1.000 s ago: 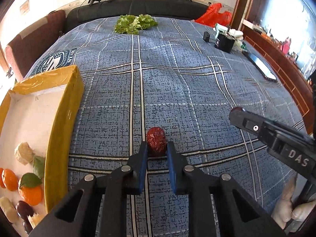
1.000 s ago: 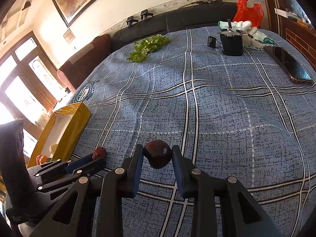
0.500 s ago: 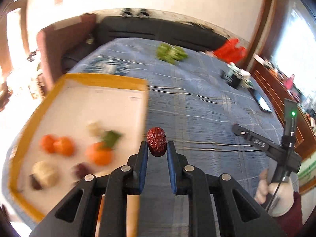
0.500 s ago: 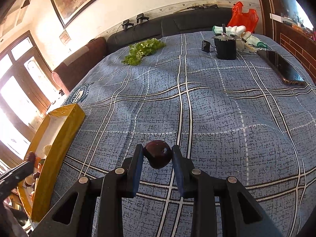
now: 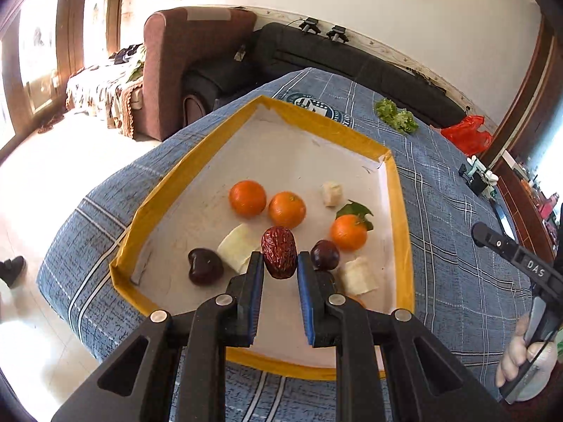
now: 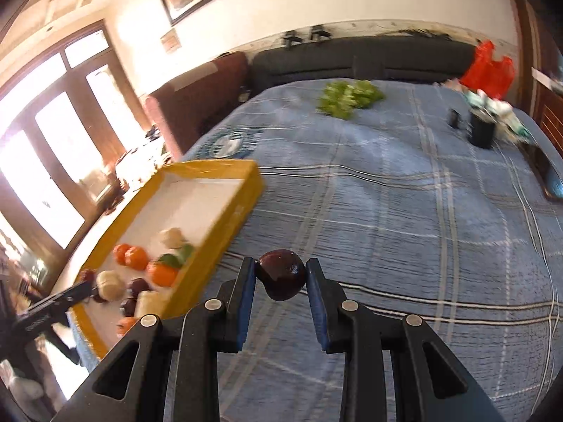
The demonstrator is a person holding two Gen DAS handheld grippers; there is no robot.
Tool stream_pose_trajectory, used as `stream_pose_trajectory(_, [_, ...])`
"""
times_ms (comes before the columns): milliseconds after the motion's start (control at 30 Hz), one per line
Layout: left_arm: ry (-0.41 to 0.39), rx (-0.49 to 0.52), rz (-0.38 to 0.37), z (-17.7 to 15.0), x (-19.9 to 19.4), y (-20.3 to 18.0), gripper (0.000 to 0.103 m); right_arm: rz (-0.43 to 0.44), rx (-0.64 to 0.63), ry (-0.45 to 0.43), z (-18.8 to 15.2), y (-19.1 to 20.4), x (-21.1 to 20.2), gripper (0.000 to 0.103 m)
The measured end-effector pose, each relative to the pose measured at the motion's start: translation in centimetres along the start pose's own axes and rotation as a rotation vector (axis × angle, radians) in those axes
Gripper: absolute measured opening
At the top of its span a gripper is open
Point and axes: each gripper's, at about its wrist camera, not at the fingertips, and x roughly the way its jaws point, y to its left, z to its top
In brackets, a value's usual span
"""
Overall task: Organize fruits
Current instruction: 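Carry the plum and jujube into the yellow tray and release both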
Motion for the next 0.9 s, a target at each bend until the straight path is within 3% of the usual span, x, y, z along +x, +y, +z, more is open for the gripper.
stream_pose_trajectory(167, [0.012,-0.031,-0.009,-0.2,0.6,1.3,0.019,0.055,-0.071,0.029,0.8,4.8,1.0,0.033])
stream_pose_trajectory(467, [0.027,-0.088,-0.038,-0.3,1.7,2.6,0.02,0.142,-0.101,0.12,1.5,9.6,5.1,0.033])
stream_pose_trajectory(533, [0.018,-0.101,-0.051,-0.1,1.4,2.9,0.027,0.159,-0.105,0.141,1.7,10.3,6.2,0.033])
stream_pose_trajectory(600, [-0.001,-0.116,-0.059,0.0,0.9,3.3,0.042,0.173,-0.113,0.166,2.0,11.1,7.4,0.033])
stream_pose_trajectory(900, [-0.049,-0.106,-0.065,0.2,-0.5,3.6,0.057,0.167,-0.126,0.277,2.5,13.3,13.3,0.034])
